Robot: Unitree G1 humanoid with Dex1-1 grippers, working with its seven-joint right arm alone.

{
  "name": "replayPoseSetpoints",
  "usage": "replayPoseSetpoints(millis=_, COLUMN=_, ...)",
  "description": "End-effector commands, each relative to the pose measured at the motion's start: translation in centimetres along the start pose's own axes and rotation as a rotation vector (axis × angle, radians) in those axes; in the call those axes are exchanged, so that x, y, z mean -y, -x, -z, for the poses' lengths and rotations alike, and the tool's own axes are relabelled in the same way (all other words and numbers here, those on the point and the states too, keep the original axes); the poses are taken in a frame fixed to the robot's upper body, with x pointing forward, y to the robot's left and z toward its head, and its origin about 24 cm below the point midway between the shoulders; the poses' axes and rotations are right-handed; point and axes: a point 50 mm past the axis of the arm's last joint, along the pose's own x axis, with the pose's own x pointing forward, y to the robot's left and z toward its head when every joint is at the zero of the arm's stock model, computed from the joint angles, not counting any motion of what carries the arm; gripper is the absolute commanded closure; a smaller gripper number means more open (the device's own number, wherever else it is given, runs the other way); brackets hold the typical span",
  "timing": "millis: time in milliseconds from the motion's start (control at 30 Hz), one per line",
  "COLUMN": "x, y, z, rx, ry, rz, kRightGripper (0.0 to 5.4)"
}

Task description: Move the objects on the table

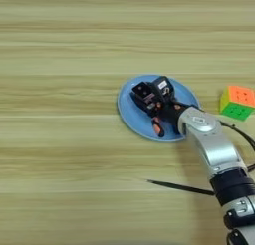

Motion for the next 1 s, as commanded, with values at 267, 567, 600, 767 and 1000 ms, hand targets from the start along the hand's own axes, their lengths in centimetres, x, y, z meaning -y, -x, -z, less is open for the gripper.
replayPoseSetpoints(millis=267, x=0.82, y=-0.71, z=-2.37, rx=0.057, ry=0.001, rz=-0.007, kRightGripper=2.93)
replayPoseSetpoints(millis=567, x=0.71, y=-0.67, z=-1.95, rx=0.028, ry=0.000, rz=-0.015, kRightGripper=2.93)
replayPoseSetpoints(millis=600, x=0.71, y=-0.66, z=-1.94, rx=0.026, ry=0.001, rz=-0.016, kRightGripper=2.93)
replayPoseSetpoints(millis=767, x=0.71, y=-0.60, z=-1.90, rx=0.022, ry=0.004, rz=-0.019, kRightGripper=2.45)
replayPoseSetpoints(millis=1000, x=0.74, y=-0.43, z=-2.44, rx=0.051, ry=0.015, rz=-0.015, kRightGripper=1.74)
